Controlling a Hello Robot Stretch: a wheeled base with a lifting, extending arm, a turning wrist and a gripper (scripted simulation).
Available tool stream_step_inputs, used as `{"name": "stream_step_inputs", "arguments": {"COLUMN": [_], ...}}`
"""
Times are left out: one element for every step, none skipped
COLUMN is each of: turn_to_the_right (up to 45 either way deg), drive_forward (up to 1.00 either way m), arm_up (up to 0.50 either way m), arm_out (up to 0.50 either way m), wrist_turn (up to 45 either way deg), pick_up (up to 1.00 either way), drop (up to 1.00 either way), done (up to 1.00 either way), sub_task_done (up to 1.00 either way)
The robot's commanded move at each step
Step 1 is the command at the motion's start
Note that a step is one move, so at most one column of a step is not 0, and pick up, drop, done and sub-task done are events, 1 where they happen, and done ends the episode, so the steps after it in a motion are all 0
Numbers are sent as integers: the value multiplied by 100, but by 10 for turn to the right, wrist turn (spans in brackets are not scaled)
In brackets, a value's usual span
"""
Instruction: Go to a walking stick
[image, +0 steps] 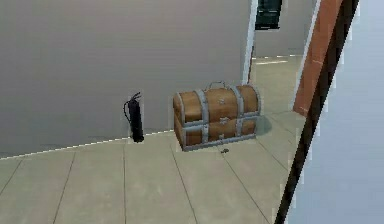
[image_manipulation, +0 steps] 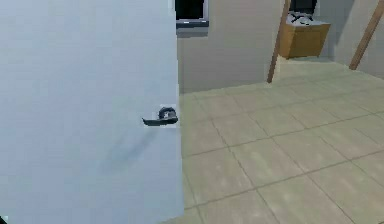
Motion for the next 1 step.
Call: {"name": "stream_step_inputs", "arguments": {"turn_to_the_right": [0], "drive_forward": [100], "arm_up": [0], "arm_out": [0], "wrist_turn": [0], "pick_up": [0], "drop": [0], "done": [0], "sub_task_done": [0]}}
